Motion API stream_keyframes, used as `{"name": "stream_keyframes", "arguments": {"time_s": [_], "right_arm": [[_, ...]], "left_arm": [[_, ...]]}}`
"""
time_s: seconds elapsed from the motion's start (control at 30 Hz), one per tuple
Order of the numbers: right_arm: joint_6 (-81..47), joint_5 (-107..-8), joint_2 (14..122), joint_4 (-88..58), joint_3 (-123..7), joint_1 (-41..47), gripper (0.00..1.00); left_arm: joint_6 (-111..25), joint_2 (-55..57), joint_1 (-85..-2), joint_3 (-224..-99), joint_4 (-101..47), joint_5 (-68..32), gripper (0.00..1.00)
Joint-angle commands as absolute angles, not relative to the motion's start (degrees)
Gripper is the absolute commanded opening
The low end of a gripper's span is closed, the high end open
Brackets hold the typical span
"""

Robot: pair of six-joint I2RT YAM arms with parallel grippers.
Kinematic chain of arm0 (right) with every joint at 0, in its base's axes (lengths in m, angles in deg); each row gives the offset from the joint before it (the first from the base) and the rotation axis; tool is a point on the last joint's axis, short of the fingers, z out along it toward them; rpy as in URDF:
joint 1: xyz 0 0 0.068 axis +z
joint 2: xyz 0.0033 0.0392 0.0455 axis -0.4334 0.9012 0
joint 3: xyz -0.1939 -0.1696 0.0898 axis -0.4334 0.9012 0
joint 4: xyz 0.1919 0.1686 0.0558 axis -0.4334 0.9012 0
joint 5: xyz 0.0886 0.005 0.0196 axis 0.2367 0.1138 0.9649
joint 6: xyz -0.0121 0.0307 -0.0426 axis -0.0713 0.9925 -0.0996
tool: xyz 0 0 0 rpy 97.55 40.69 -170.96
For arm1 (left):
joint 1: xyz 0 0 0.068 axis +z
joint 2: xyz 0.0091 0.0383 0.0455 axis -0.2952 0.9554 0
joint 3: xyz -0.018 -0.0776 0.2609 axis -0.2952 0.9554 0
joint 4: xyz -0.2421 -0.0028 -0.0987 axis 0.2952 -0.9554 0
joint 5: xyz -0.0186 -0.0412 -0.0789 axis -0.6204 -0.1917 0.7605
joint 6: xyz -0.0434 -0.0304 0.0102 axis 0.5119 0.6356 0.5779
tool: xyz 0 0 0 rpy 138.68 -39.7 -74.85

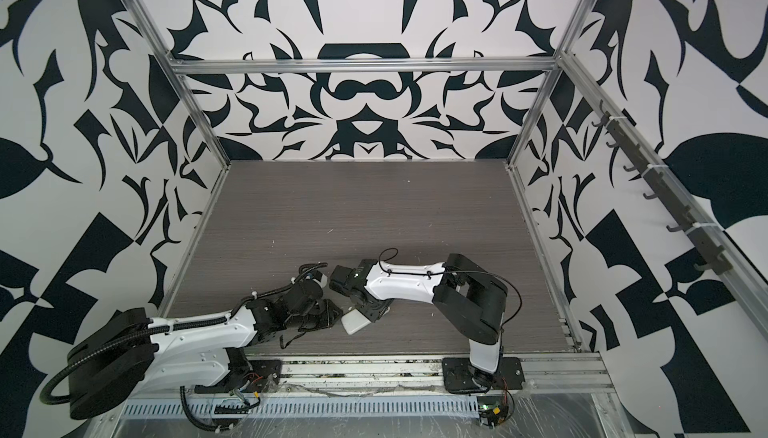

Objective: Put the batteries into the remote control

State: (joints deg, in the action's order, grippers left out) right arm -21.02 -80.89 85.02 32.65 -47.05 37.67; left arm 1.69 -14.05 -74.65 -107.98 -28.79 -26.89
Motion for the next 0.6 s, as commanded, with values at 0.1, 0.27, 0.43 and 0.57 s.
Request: {"name": "stream_keyframes", "arguments": {"time_s": [0.1, 0.27, 0.43, 0.57], "right_arm": [[-22.3, -75.6, 89.2, 27.7, -43.9, 37.0, 0.11], [-19.2, -81.8, 87.3, 29.9, -44.5, 37.2, 0.05], [-16.4, -87.4, 81.6, 29.0, -43.7, 37.7, 0.03], [-15.4, -89.9, 77.8, 28.2, -42.4, 38.0, 0.03]], "left_arm": [[1.3, -13.2, -74.6, -106.5, -31.3, -26.6, 0.26], [1.3, -13.3, -74.6, -106.3, -31.3, -26.6, 0.26], [1.4, -13.6, -74.6, -106.2, -31.3, -26.7, 0.26], [1.4, -13.9, -74.6, -106.0, -31.3, -26.7, 0.26]]}}
